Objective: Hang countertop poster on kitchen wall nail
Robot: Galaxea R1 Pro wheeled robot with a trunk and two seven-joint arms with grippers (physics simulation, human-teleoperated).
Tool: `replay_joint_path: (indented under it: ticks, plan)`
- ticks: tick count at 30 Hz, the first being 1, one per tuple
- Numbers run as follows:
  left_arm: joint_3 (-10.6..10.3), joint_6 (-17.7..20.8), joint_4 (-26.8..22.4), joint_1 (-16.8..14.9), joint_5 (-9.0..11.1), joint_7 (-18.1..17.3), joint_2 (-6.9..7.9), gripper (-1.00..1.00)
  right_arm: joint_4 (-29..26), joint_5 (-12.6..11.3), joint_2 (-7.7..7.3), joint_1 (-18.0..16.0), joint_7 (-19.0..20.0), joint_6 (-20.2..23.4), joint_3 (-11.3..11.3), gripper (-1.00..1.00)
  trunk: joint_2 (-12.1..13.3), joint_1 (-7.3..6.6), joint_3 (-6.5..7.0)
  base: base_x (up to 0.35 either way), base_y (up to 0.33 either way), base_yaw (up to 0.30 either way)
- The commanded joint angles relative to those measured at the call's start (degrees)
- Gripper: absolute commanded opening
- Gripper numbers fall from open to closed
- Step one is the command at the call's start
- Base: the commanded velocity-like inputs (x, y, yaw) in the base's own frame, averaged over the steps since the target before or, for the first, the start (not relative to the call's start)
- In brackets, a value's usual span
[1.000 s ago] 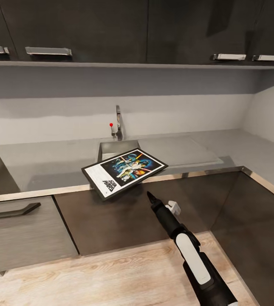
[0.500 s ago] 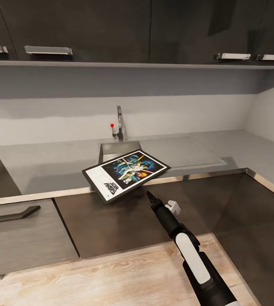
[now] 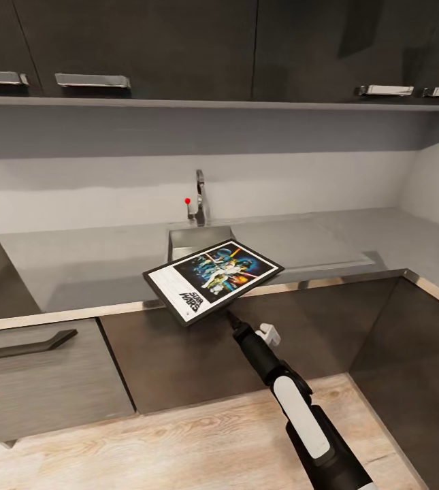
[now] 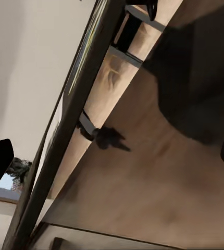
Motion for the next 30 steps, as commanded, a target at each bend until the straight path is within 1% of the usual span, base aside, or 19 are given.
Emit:
replay_joint_path:
  ticks: [1,6,14,30]
  plan:
    - [0.2,0.6,0.0,0.0,0.2,-0.3,-0.01,1.00,0.0,-0.4,0.01,0.0,0.0,0.2,0.0,1.00,0.0,0.00,-0.05,0.000,0.042,0.000]
    - [0.2,0.6,0.0,0.0,0.2,-0.2,0.06,1.00,0.2,-0.4,0.02,0.0,0.0,0.2,0.0,1.00,0.0,0.00,-0.05,0.019,0.054,0.000]
    - [0.2,0.6,0.0,0.0,0.2,-0.2,0.08,1.00,0.2,-0.4,0.02,0.0,0.0,0.2,0.0,1.00,0.0,0.00,-0.05,0.106,0.173,0.000]
    - [0.2,0.6,0.0,0.0,0.2,-0.2,0.08,1.00,0.2,-0.4,0.02,0.0,0.0,0.2,0.0,1.00,0.0,0.00,-0.05,0.009,0.037,0.000]
